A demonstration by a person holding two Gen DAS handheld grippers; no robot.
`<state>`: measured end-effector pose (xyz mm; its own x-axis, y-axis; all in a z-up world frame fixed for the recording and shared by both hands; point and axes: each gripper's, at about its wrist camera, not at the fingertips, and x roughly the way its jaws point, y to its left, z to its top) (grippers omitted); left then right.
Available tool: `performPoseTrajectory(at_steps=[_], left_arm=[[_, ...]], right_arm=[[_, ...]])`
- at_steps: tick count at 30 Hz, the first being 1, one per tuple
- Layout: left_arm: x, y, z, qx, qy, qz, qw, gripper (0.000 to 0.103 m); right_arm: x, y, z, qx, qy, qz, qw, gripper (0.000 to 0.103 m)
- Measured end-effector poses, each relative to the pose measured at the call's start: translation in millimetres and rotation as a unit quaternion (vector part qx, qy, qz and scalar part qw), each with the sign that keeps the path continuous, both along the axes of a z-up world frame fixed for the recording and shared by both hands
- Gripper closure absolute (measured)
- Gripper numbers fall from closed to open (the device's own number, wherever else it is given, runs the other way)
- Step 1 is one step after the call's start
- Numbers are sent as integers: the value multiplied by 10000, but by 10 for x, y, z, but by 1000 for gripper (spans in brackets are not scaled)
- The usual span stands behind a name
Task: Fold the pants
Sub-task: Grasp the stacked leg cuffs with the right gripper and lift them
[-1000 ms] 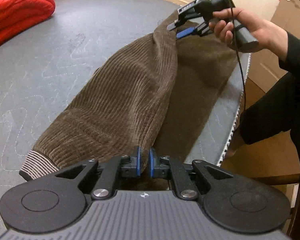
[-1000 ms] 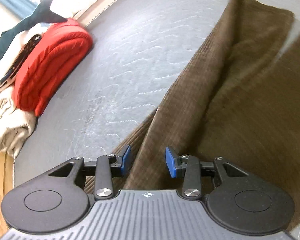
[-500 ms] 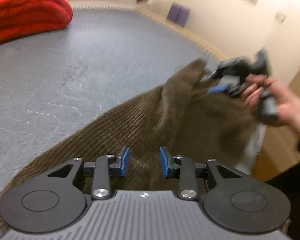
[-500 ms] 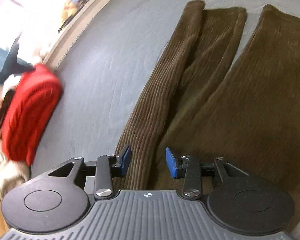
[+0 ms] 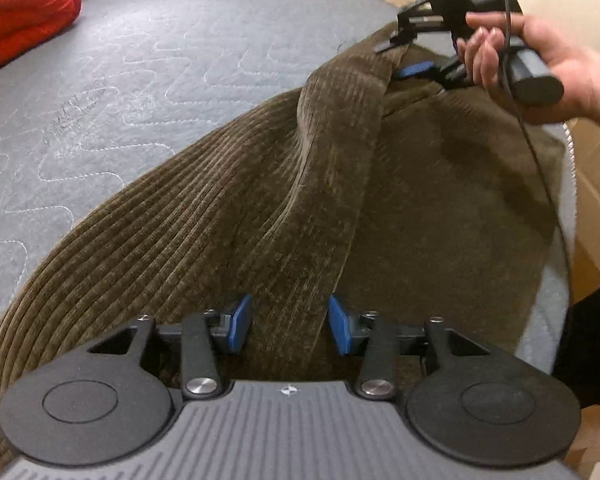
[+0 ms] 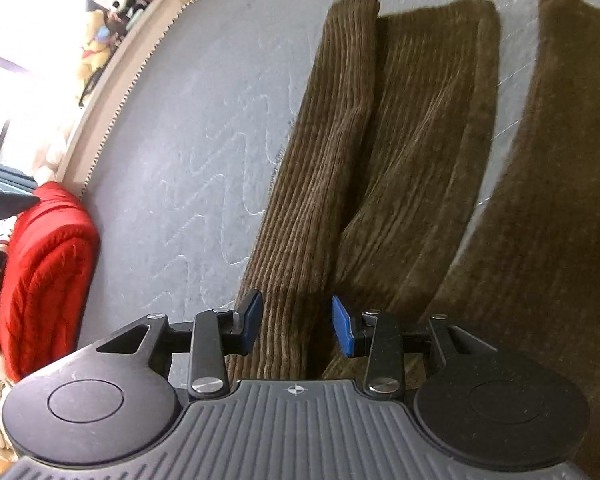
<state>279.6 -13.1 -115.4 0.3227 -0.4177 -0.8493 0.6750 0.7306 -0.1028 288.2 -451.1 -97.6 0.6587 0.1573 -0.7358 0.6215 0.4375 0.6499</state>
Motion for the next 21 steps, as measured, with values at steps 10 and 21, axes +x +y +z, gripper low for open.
performPoseTrajectory(at_steps=[10,21], left_arm=[[-150,-50,-35,544,-531,-492,9959,85],[-661,567,790,-446,-699,-1529,9848,97]], right_arm=[[165,20,128,-224,-58,81,9997,92],[-1060,120,1118,-1209,-95,-356,9920,94]])
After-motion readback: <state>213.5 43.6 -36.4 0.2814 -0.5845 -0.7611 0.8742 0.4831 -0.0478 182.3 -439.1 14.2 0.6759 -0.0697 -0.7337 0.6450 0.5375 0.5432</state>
